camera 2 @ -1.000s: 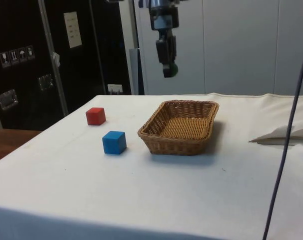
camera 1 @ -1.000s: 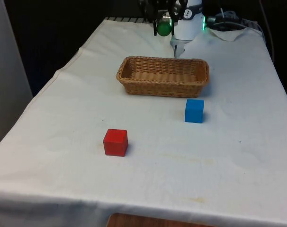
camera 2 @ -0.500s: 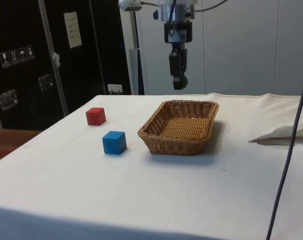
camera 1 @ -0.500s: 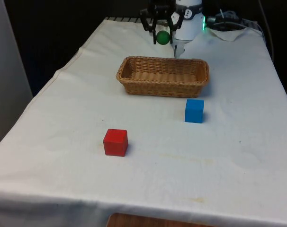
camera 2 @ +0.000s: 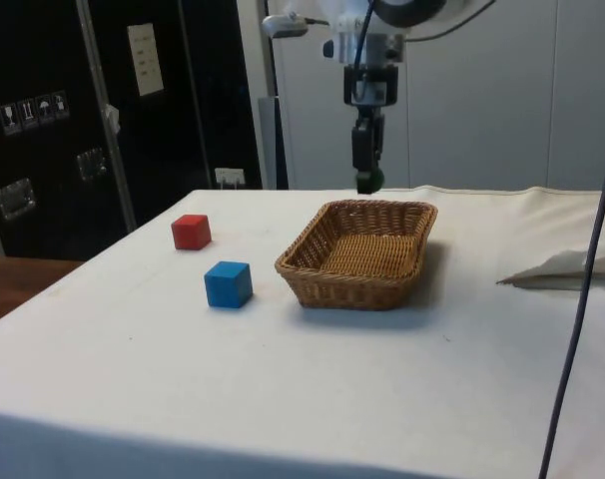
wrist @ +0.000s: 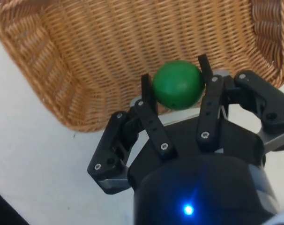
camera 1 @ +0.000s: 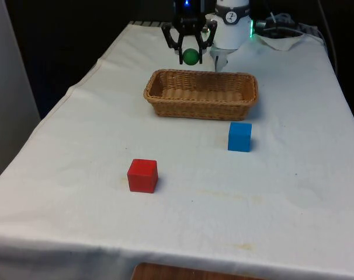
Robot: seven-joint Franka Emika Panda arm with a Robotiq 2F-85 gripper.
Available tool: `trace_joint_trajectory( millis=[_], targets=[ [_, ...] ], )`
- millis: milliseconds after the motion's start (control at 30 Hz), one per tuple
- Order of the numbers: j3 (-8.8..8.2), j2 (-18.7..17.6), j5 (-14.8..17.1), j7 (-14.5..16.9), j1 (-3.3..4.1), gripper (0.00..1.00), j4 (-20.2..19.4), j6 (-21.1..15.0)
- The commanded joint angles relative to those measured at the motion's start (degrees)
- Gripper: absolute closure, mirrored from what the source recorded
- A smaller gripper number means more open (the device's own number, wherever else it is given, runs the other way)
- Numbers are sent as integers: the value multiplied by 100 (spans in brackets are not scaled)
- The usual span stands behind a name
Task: Place all non-red objects into the basket.
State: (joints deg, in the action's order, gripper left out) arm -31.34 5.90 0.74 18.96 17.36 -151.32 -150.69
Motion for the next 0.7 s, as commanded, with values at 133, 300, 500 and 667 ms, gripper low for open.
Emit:
trace_joint_trajectory(
  millis=[133,300,500,667],
  targets=[
    [-103,-109,321,372,23,100,-132,-367],
    [-132,-281,607,659,23,100,-201,-625],
    [-92,-573,1049,1026,23,100,-246,-940],
    [-17,-779,1306,1203,11,100,-252,-1129]
  ],
)
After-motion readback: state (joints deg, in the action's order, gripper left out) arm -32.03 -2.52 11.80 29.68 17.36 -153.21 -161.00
